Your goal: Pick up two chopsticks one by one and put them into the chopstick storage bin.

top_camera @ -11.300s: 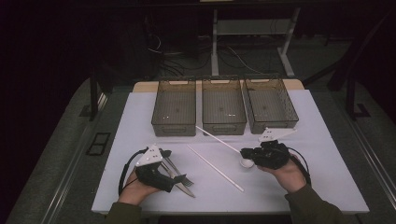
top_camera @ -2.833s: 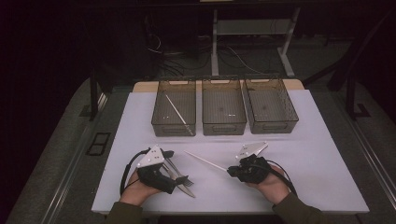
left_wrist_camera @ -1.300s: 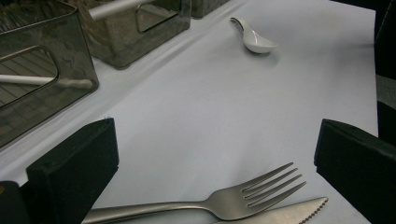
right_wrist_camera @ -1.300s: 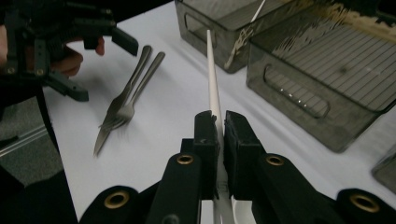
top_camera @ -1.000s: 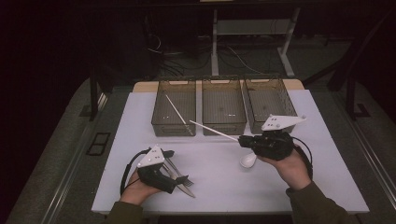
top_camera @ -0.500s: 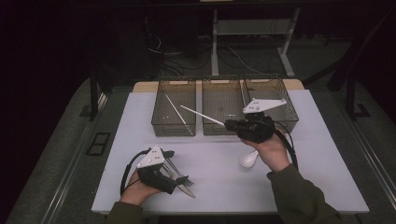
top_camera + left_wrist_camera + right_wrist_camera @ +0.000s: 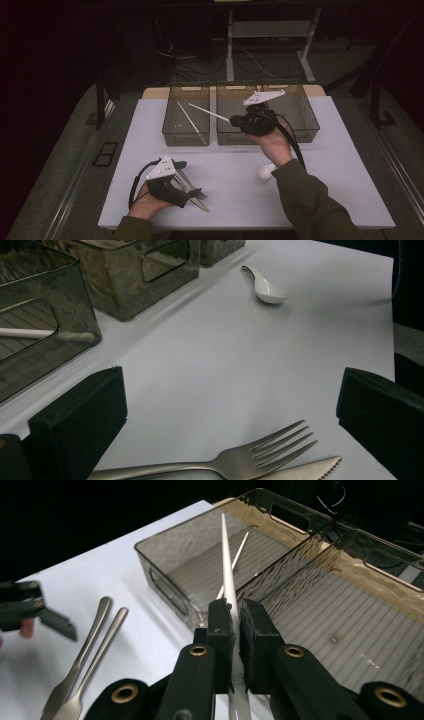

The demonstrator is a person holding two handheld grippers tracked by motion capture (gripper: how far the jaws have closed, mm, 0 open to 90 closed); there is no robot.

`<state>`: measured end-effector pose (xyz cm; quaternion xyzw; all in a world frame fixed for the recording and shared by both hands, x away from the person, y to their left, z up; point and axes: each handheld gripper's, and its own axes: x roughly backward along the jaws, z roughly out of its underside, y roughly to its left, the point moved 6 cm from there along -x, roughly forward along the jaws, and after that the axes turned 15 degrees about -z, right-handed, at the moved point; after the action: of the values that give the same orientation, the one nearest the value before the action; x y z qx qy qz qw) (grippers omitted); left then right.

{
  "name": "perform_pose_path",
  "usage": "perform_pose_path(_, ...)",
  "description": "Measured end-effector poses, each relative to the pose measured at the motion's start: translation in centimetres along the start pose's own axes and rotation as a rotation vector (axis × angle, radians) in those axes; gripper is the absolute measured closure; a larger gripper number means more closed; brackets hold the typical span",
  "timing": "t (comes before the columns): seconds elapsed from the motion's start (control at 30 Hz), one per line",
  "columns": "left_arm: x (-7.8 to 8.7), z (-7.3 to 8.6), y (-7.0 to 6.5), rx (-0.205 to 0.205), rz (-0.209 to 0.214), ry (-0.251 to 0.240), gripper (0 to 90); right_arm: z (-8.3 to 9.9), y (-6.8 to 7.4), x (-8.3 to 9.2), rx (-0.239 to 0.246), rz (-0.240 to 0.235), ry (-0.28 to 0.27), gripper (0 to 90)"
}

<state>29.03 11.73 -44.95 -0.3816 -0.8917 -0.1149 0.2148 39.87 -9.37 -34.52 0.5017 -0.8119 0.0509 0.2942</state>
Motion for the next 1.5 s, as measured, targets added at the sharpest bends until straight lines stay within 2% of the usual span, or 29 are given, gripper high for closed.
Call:
perform_pose_path(0.13,0.1,0.0,0.0,0.008,0.002,-0.002,0.0,-0.9,-0.7,-1.5,0.005,0.014,0.017,83.9)
perform_pose_path(0.53,0.1,-0.1,0.0,0.001,0.009,-0.007,0.0,-2.5,-2.5,-6.2,-0.03,0.032,0.071,83.9)
perform_pose_path(0.7,0.1,-0.1,0.0,-0.003,0.009,-0.005,0.0,-2.9,-3.0,-8.0,-0.053,0.035,0.087,83.9)
perform_pose_path(0.9,0.1,-0.2,0.0,0.006,0.012,-0.011,0.0,-3.5,-3.4,-10.2,-0.059,0.055,0.122,83.8)
perform_pose_path(1.2,0.1,-0.2,0.1,0.004,0.012,-0.015,0.0,-3.5,-4.6,-13.2,-0.094,0.084,0.159,83.8)
perform_pose_path(1.5,0.1,-0.3,0.0,0.014,0.017,-0.02,0.0,-3.5,-5.2,-15.3,-0.112,0.106,0.179,83.8)
